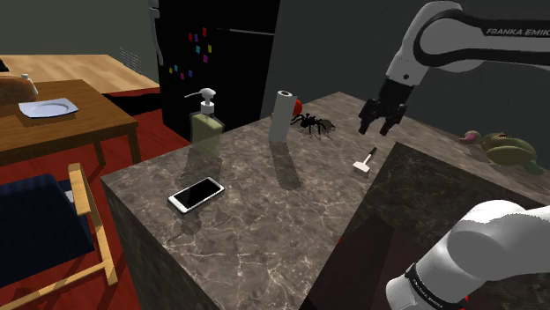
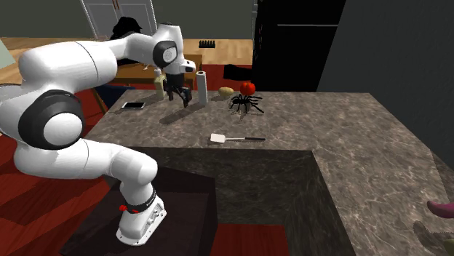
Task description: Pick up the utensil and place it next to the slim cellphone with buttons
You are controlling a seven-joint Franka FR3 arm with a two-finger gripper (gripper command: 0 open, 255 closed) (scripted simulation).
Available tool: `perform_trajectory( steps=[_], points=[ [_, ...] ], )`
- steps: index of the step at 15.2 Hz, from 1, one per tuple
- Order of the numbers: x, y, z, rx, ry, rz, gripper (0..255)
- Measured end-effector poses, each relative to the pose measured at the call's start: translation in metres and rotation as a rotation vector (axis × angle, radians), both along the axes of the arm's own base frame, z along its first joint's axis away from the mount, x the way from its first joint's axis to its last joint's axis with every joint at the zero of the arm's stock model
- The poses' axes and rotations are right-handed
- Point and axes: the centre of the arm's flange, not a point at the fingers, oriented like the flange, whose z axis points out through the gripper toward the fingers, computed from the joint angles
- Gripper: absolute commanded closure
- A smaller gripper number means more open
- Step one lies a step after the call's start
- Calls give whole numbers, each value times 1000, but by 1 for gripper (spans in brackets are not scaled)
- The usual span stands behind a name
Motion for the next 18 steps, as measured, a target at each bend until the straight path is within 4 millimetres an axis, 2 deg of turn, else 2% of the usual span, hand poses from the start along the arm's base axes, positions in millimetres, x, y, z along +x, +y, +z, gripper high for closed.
perform_trajectory(
  steps=[7, 9, 15, 18],
  points=[
    [40, -55, -44, -27, -2, -275, 0],
    [53, -79, -53, -35, -2, -355, 0],
    [71, -139, -97, -59, -2, -591, 0],
    [74, -171, -113, -71, -3, -710, 0]
  ],
)
